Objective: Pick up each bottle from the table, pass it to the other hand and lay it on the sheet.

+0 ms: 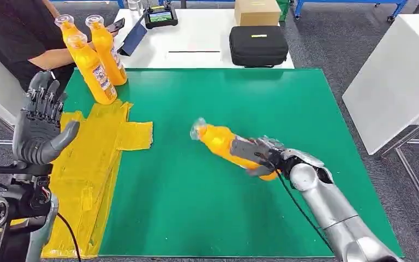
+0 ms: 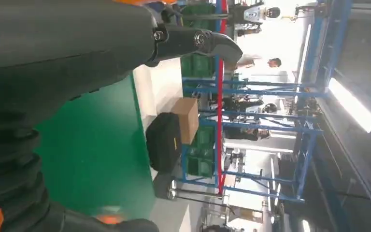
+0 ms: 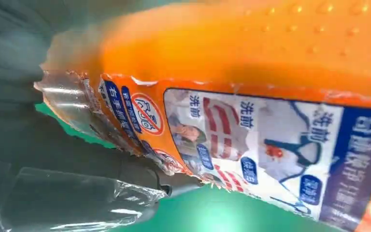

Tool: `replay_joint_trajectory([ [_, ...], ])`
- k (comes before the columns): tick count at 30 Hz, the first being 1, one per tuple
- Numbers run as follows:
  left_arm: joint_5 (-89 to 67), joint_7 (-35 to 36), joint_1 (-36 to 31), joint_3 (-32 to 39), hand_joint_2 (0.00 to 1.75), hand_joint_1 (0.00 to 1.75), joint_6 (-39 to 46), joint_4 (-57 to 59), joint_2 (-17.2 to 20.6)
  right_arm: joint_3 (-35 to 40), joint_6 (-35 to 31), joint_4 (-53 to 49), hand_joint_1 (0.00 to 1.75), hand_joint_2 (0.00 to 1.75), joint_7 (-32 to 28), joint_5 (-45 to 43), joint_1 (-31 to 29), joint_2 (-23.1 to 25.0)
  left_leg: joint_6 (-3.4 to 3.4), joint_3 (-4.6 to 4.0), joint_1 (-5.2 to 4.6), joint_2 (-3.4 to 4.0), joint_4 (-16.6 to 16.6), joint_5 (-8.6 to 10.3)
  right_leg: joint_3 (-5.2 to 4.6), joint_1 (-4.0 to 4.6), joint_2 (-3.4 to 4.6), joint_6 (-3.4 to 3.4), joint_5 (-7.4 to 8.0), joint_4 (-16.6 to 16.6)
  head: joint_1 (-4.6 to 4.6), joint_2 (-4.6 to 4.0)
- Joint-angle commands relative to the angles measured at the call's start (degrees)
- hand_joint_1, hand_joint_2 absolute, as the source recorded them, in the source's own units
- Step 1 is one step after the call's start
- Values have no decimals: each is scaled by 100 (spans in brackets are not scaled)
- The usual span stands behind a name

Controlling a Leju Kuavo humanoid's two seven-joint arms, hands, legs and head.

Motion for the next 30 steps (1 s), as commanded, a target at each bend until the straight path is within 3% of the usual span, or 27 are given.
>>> replay_joint_trajectory([
  [1, 244, -49, 12, -78, 175, 0, -220, 490, -103, -700, -1463, -1585, 175, 175, -723, -1017, 187, 190, -13, 2, 1, -2, -3, -2, 2, 1, -8, 1, -4, -2, -2, 0],
  [8, 320, 32, -337, -837, 175, 0, -325, 852, -121, -539, -1937, -1744, 175, 175, -860, -961, 499, 223, -13, 4, 1, -20, -3, 0, 12, 2, -27, 4, -6, -6, 2, 0],
  [15, 654, 171, -598, -1544, 175, 0, -248, 607, 10, 188, -2211, -1201, 175, 175, -499, -324, -439, 553, -16, -10, -4, 11, 9, -4, -10, -8, 1, 0, -2, 8, 2, 0],
  [21, 775, 160, -566, -1692, 175, 0, -239, 578, 29, 437, -2208, -1099, 175, 175, -418, -116, -608, 684, -16, 3, 2, 8, 1, -5, 3, -1, -4, 0, -4, 0, 0, 0],
  [25, 936, 150, -574, -1919, 175, 0, -48, 357, 20, 919, -2093, -899, 175, 175, -93, 77, -1110, 987, -29, 10, 9, 34, 12, -19, 5, 5, 20, 1, -8, 11, 2, 0],
  [30, 913, 126, -678, -2104, 175, 0, 134, 175, 55, 1219, -1998, -771, 175, 175, 206, 21, -1433, 1268, -14, -10, 3, 16, 6, -4, -12, 1, 3, 1, -2, 10, 0, 0],
])
